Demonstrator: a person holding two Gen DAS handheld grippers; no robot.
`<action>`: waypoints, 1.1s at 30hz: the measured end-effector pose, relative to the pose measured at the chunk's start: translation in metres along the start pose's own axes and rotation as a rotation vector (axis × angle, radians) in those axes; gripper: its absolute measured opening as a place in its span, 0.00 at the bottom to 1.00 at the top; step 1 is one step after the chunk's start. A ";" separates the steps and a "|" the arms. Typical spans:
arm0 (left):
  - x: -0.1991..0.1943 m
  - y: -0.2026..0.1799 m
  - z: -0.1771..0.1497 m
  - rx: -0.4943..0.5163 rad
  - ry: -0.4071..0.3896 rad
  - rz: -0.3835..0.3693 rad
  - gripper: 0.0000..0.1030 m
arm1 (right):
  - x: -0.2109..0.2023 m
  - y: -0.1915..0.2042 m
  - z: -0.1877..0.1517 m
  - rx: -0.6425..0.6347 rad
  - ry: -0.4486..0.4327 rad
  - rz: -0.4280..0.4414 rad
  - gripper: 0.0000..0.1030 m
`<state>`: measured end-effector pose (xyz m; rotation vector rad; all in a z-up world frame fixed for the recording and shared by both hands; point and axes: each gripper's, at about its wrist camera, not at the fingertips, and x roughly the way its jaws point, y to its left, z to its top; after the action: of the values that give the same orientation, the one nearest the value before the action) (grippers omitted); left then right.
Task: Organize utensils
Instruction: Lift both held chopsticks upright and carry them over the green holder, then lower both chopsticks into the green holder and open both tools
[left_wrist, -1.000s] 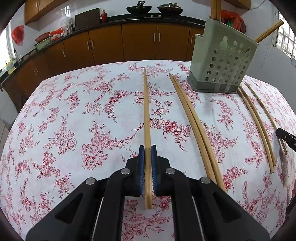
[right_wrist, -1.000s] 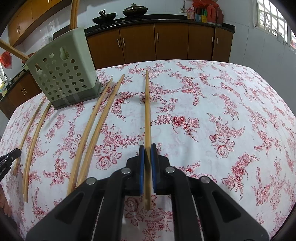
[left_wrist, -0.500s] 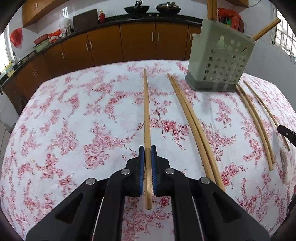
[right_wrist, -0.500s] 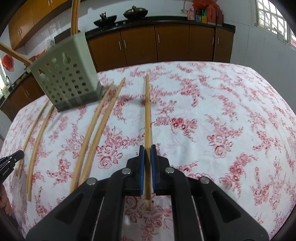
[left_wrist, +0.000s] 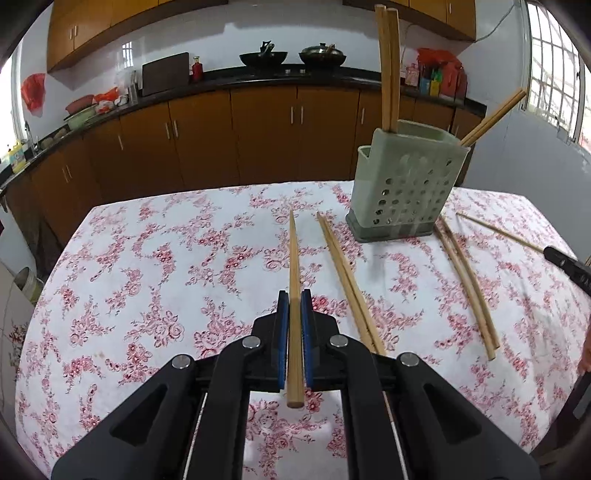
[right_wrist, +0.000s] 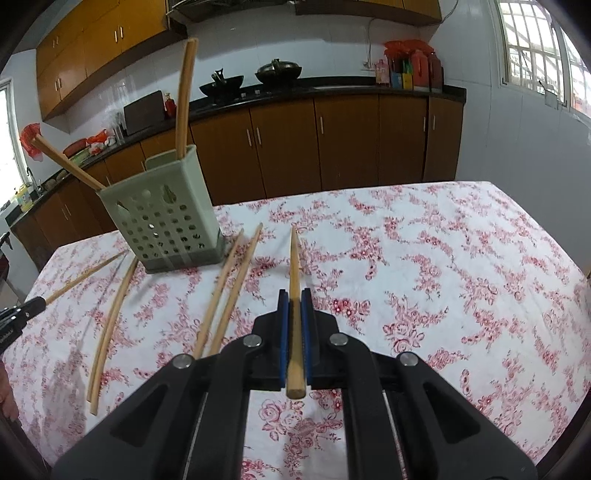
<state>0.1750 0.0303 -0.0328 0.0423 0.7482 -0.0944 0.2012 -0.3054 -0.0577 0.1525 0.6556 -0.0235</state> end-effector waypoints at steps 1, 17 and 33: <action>0.001 0.001 -0.001 -0.002 0.003 0.001 0.07 | -0.002 0.000 0.000 0.001 -0.005 0.002 0.08; -0.055 0.012 0.040 -0.100 -0.208 -0.027 0.07 | -0.043 0.000 0.041 0.025 -0.186 0.035 0.08; -0.084 0.007 0.056 -0.067 -0.282 -0.037 0.07 | -0.072 0.011 0.065 0.009 -0.237 0.089 0.07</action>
<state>0.1525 0.0390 0.0652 -0.0479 0.4696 -0.1077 0.1841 -0.3060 0.0385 0.1847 0.4122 0.0408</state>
